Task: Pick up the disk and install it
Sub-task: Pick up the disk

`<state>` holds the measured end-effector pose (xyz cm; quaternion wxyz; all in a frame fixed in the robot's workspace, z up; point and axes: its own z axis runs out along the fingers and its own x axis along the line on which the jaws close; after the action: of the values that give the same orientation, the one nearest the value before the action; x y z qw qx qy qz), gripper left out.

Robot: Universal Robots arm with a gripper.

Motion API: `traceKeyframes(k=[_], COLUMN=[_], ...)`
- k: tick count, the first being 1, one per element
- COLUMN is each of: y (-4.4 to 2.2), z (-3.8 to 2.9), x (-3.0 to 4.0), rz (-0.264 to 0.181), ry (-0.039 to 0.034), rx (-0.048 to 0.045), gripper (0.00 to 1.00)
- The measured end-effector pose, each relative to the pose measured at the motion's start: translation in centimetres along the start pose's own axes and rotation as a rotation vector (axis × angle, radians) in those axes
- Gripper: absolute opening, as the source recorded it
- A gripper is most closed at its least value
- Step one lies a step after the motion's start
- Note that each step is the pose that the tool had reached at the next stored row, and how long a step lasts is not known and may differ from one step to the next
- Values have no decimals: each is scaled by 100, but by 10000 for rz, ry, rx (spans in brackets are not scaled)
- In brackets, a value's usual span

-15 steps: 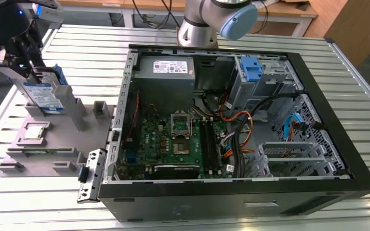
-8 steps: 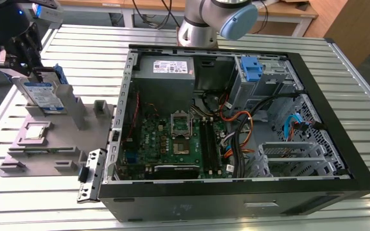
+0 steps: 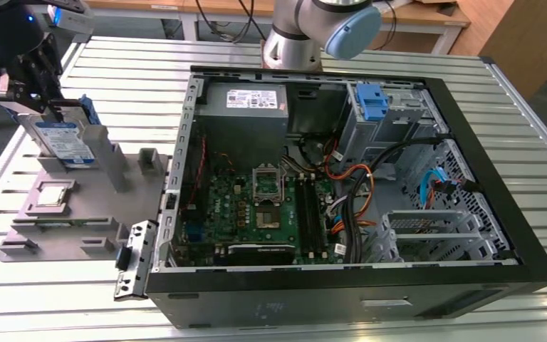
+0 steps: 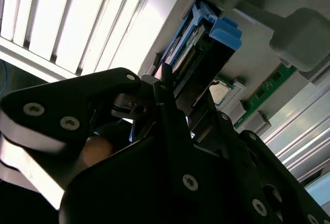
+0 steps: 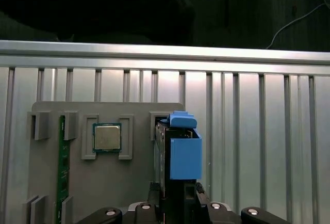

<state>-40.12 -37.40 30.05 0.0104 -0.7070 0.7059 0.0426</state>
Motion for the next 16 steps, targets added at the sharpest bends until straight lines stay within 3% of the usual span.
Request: traceKeyframes(k=[16], y=[0], z=[-14], x=[0], rz=[45], ry=[-3], rx=[4], gripper=[35])
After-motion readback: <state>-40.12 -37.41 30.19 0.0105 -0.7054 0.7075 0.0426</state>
